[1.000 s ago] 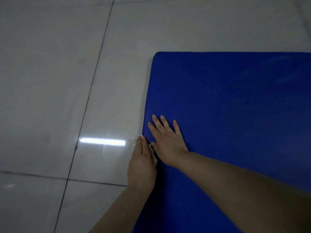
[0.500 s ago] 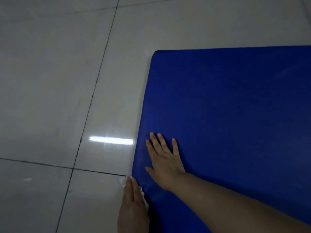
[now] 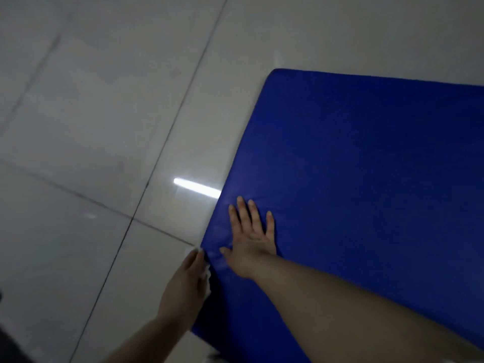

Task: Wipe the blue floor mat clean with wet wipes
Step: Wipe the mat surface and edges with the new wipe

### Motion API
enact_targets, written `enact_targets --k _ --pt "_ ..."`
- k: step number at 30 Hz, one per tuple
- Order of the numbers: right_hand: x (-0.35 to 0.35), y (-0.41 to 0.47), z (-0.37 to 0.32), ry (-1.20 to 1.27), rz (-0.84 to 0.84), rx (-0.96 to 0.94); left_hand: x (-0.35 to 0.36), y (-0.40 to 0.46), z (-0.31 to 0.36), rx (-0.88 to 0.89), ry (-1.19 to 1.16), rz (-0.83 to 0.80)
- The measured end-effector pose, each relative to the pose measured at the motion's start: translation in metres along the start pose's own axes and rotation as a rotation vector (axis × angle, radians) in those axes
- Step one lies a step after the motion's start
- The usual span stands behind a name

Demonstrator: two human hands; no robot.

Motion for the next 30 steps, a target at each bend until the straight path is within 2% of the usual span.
enact_targets --k 2,6,9,12,15,19,25,30 --pt "-0.003 0.001 -0.002 -0.002 -0.026 -0.004 -0.024 0.002 0.006 -0.066 -0.039 0.024" --pt "-0.009 -0.001 -0.001 0.003 -0.079 -0.021 -0.051 -0.002 0.014 -0.191 0.04 -0.012" --pt "-0.006 0.002 -0.002 -0.037 -0.022 -0.015 -0.039 -0.01 0.019 -0.362 0.061 0.021" --pt "0.002 0.002 -0.004 -0.077 0.011 -0.008 -0.006 -0.024 0.024 -0.474 -0.025 0.013" --pt "0.006 0.002 -0.003 -0.092 0.042 -0.003 0.008 -0.036 0.024 -0.425 -0.058 0.087" --pt "0.001 0.002 -0.004 -0.082 0.061 0.002 0.006 -0.04 0.007 -0.369 -0.233 0.172" --pt "0.009 -0.011 -0.004 -0.081 0.304 -0.029 0.017 -0.054 -0.011 -0.377 -0.387 0.317" --pt "0.03 -0.053 -0.026 -0.014 0.336 -0.026 0.025 -0.077 -0.017 -0.345 -0.468 0.425"
Point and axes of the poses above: each hand's wrist, its own y-axis towards the middle knuckle, its own x-axis out of the palm, z = x × y, the point moved 2 cm from there along y, towards the middle knuckle, and after that the axes turned 13 degrees about z, right-handed, at the moved point
